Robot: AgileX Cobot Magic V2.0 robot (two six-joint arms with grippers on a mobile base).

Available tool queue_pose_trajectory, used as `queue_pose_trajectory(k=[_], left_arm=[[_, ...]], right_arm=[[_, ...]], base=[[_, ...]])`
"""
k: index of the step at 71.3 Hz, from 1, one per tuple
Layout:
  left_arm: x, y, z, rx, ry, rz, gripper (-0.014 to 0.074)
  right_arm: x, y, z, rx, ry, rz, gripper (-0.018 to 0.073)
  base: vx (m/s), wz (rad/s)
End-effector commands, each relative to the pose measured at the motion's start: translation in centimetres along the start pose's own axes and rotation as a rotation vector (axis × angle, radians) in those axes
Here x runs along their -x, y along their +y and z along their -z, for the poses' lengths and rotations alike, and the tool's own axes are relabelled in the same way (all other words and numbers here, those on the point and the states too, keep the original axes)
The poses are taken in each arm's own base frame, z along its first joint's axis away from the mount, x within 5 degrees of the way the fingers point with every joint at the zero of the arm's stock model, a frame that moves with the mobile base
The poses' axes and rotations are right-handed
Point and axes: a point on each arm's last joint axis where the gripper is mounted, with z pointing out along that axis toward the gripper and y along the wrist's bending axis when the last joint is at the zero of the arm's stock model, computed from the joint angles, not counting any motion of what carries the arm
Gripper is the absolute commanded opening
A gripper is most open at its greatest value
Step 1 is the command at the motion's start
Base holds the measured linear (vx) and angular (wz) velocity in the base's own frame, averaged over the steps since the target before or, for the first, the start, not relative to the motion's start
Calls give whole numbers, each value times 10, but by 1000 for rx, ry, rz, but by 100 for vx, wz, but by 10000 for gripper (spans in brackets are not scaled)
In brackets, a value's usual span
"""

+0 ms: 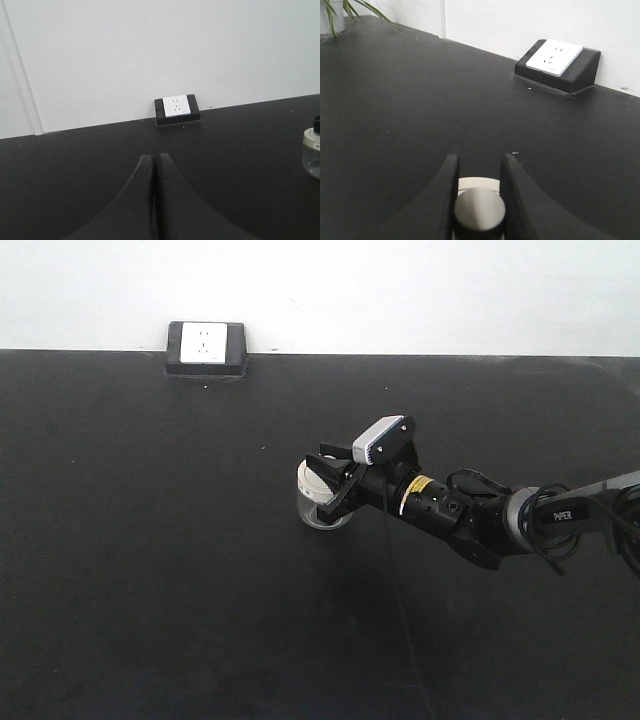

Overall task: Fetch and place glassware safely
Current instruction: 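Extend the right arm forward and lower the jar onto the counter, then open the right gripper and lift it away from the jar lid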

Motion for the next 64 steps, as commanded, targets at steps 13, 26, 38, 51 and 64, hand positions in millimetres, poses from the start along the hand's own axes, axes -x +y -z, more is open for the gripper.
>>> queue_pose_trajectory(k=[13,26,38,51,64], left_arm=[[13,0,1,-1,-82,13,-7],[13,0,1,-1,-82,13,-7],[13,0,1,-1,-82,13,-7],[13,0,1,-1,-82,13,-7],[13,0,1,-1,-82,13,-7]], right_arm=[[43,-6,1,-18,-161,77,0],[42,-6,1,-23,-145,76,17],[41,-6,1,-24,-135,77,109],[42,-6,1,-20,-148,78,319],[45,-6,2,-19,-178,76,550]], base=[[0,0],[0,0],[0,0],[0,0],[0,0]])
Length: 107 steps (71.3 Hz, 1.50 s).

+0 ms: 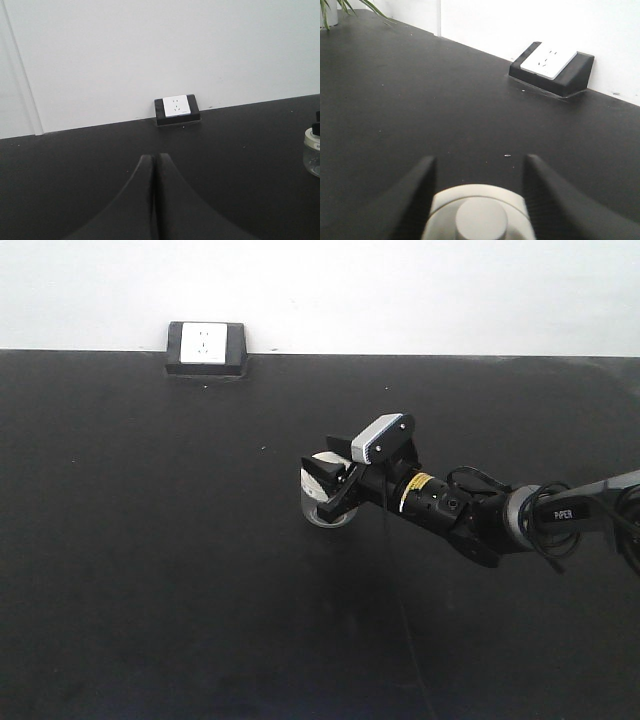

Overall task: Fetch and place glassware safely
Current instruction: 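Open the right gripper and lift it away from the jar lid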

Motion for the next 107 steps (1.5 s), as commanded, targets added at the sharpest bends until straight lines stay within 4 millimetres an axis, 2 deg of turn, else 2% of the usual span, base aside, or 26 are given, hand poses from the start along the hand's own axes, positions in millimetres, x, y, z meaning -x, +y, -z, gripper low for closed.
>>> queue_pose_trajectory(k=[1,8,14,32,51,60,64,68,74,77,86,95,107], left_arm=[[13,0,1,-1,-82,13,-7],[13,0,1,-1,-82,13,-7],[13,0,1,-1,-82,13,-7],[13,0,1,-1,-82,13,-7],[13,0,1,-1,-82,13,-7],[13,0,1,-1,-82,13,-7],[13,0,1,-1,-82,13,-7],[13,0,1,-1,-82,13,-7],[13,0,1,-1,-82,13,-7],[13,0,1,-1,-82,13,-7],[13,0,1,-1,-82,13,-7],[13,0,1,-1,-82,13,-7],[13,0,1,-1,-82,13,-7]], right_arm=[[44,-6,2,-11,-180,42,571],[46,-6,3,-16,-188,41,635],[52,-6,4,-18,-198,49,644],[88,-6,14,-35,-241,79,609],[132,-9,32,-118,-164,37,543],[150,-12,44,-191,-93,-18,471],[156,-13,49,-230,-56,-38,406],[160,-15,55,-271,-11,-52,319],[166,-16,64,-325,42,-57,115],[168,-15,69,-346,63,-61,-15],[170,-6,88,-368,72,-92,-11],[162,3,113,-396,65,-161,-8],[154,-3,161,-471,-50,-225,-8]], base=[[0,0],[0,0],[0,0],[0,0],[0,0],[0,0],[0,0],[0,0],[0,0],[0,0],[0,0],[0,0],[0,0]])
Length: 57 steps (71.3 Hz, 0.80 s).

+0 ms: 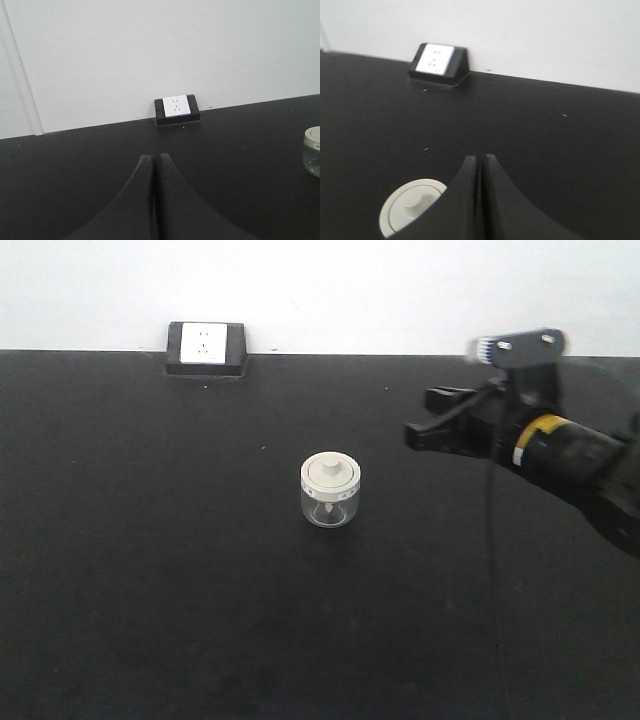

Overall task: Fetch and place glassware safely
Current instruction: 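Open the right gripper and lift it away from the jar lid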

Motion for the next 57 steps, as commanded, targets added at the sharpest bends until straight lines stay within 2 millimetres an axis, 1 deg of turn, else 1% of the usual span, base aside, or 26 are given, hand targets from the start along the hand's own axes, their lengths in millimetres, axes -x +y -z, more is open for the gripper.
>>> queue_pose_trajectory(k=[1,12,20,29,42,57], left_arm=[[13,0,1,-1,-82,13,-7],[13,0,1,-1,-82,13,-7],[13,0,1,-1,-82,13,-7],[13,0,1,-1,-82,13,-7],[14,0,1,-1,-83,13,-7],[13,0,1,-1,-83,13,-7]], right_arm=[[21,-13,32,-12,-195,-38,-8],[14,-37,66,-119,-208,-39,-8],[11,-40,92,-164,-210,14,-8],[9,-36,114,-208,-183,54,-6],[2,-30,136,-261,-158,52,-3],[-1,-19,168,-294,-210,59,-3]], base=[[0,0],[0,0],[0,0],[0,0],[0,0],[0,0]])
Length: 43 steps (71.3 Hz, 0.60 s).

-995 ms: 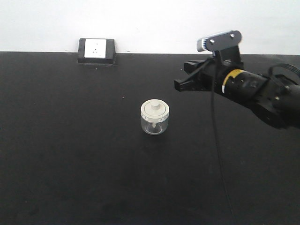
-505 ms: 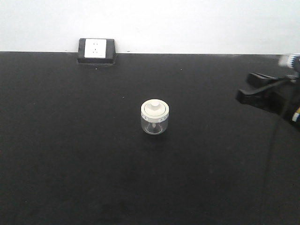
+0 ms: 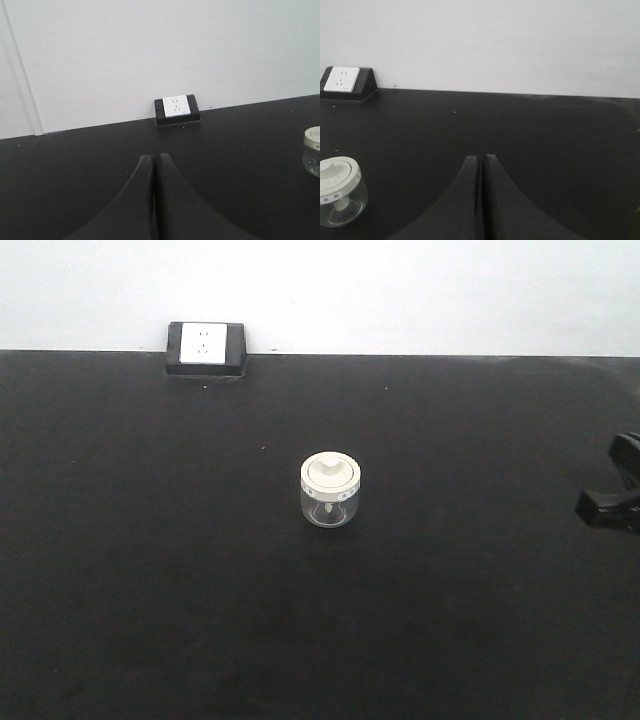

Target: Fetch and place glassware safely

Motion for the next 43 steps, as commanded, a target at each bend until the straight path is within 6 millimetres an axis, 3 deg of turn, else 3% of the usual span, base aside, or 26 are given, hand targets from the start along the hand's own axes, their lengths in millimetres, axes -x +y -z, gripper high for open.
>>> queue_pose_trajectory(k=[1,43], left_arm=[[14,0,1,-1,-83,13,-7],[13,0,1,-1,-82,13,-7]], right_arm=[[16,2,20,3,-121,-4,-3],[-9,3,113,-136,-281,12,-3]], base=[[0,0],[0,0]])
